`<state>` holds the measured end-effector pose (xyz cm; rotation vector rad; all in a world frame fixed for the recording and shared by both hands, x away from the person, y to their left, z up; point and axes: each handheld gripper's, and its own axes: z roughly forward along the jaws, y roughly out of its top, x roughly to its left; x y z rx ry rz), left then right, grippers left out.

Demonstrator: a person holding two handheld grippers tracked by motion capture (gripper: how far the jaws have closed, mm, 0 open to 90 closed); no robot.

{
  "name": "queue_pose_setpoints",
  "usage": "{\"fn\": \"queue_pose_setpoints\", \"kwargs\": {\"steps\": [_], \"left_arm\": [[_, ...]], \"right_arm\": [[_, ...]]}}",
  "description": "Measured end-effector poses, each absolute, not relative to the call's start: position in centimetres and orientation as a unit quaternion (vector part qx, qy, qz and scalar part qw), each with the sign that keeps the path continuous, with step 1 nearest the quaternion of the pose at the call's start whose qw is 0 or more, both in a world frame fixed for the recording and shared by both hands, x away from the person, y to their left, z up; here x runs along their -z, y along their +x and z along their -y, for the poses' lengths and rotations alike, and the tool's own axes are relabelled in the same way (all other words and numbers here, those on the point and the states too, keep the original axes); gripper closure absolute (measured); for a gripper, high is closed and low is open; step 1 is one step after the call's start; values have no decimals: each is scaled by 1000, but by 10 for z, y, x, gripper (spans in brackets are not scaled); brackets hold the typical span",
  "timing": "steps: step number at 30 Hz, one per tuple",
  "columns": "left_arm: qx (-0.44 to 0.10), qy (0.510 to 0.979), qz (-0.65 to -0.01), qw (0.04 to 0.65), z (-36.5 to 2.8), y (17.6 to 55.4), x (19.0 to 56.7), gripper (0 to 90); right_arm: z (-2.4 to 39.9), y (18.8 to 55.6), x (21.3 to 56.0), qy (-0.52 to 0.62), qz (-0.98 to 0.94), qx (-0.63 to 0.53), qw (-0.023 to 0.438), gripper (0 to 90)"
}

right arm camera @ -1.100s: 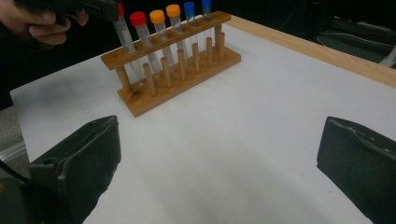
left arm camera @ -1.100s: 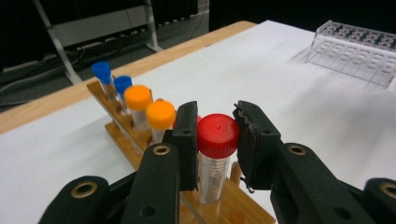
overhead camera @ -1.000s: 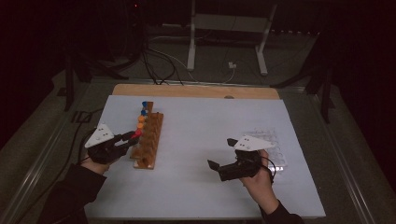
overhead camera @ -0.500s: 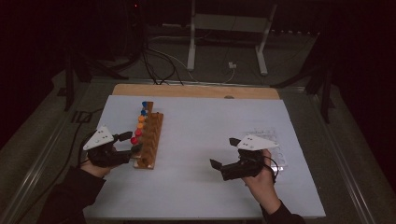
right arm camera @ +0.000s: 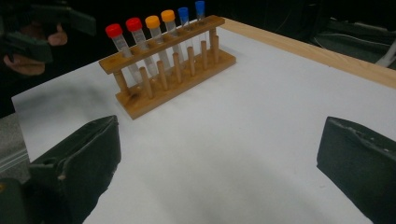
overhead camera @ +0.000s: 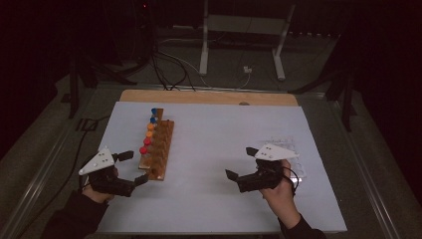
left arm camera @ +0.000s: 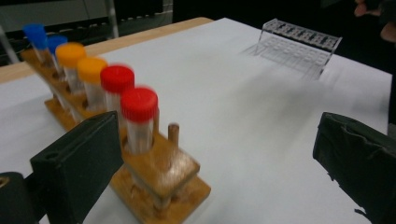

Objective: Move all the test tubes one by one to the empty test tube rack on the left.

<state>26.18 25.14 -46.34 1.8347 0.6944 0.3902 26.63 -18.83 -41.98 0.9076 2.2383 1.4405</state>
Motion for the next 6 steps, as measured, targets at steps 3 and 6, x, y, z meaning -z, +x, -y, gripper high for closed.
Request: {"fn": "queue_pose_setpoints", "kwargs": {"steps": [3,6], "left_arm": [[-164,775,-294,535,-250,256,475,17],[-158,779,-294,530,-249,252,485,16]], "right_arm": [[189,266,420,319,-785,-506,163,0],[190,267,421,320,-785,-505,163,0]]}}
